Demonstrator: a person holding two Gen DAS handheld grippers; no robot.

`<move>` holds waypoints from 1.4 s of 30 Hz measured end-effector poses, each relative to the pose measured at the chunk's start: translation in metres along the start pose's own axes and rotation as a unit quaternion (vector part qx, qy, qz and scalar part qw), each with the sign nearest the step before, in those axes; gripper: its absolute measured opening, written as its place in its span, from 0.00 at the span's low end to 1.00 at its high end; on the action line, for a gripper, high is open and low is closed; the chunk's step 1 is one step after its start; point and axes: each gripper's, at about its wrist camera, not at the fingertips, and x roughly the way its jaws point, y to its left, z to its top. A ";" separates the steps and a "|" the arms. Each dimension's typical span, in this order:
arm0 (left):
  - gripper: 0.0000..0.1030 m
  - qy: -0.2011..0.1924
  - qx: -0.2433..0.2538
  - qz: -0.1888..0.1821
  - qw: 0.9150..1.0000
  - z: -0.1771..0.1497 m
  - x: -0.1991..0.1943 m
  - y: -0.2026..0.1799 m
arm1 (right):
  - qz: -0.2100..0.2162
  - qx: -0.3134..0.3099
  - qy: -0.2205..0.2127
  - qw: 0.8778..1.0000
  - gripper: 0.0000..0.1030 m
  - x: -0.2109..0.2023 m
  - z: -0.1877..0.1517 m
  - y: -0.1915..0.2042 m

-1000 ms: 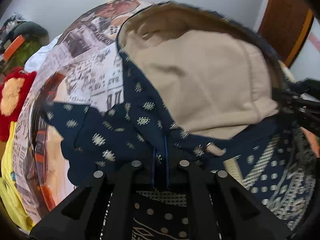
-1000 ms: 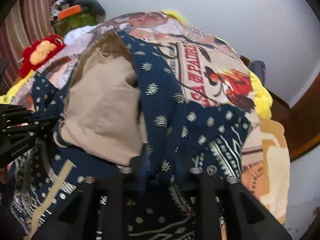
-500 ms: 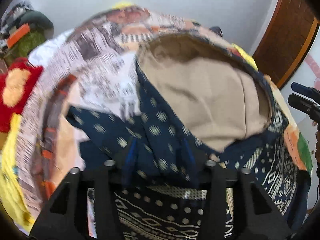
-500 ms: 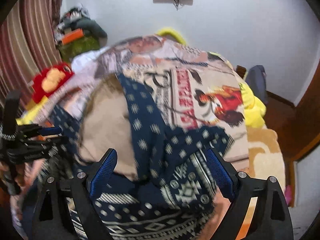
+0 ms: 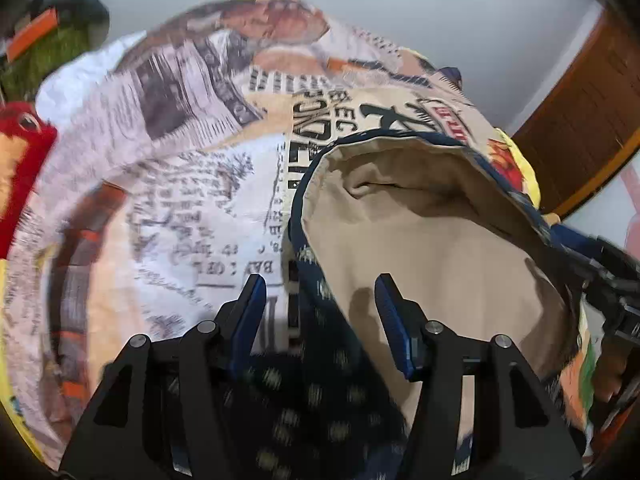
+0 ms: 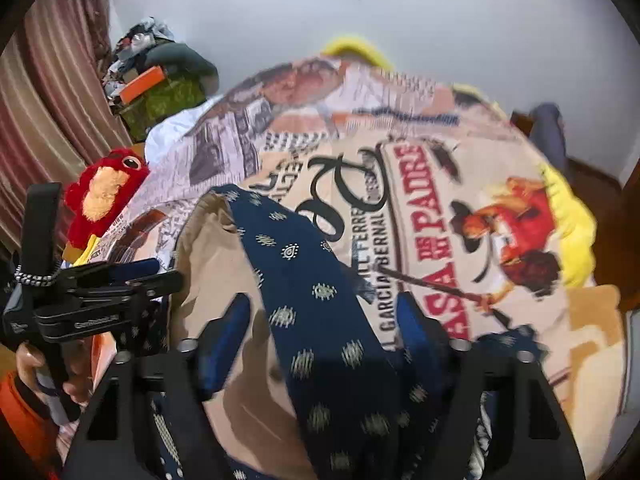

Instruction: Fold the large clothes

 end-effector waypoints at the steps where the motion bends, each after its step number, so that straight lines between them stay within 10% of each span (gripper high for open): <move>1: 0.54 0.006 -0.007 -0.001 1.000 0.004 0.010 0.002 | 0.003 0.008 0.005 1.000 0.56 0.007 0.000 -0.003; 4: 0.52 0.011 -0.016 -0.004 1.000 0.008 0.023 0.000 | 0.013 0.029 0.009 0.999 0.36 0.021 0.001 -0.009; 6: 0.20 0.007 -0.014 0.002 1.000 0.009 0.025 -0.003 | 0.020 0.037 0.005 0.999 0.21 0.022 0.000 -0.011; 9: 0.06 -0.010 -0.002 0.026 1.000 0.006 0.014 -0.010 | 0.031 0.041 -0.013 0.999 0.13 0.009 -0.005 -0.012; 24: 0.06 -0.115 0.169 0.001 0.979 -0.081 -0.141 -0.091 | 0.045 -0.006 -0.061 0.997 0.11 -0.125 -0.086 0.002; 37: 0.07 -0.019 0.177 0.005 0.984 -0.190 -0.112 -0.079 | 0.007 -0.048 0.023 0.999 0.11 -0.137 -0.196 0.012; 42: 0.29 0.004 0.191 0.020 0.981 -0.223 -0.107 -0.077 | -0.008 -0.068 0.056 0.996 0.11 -0.141 -0.229 0.014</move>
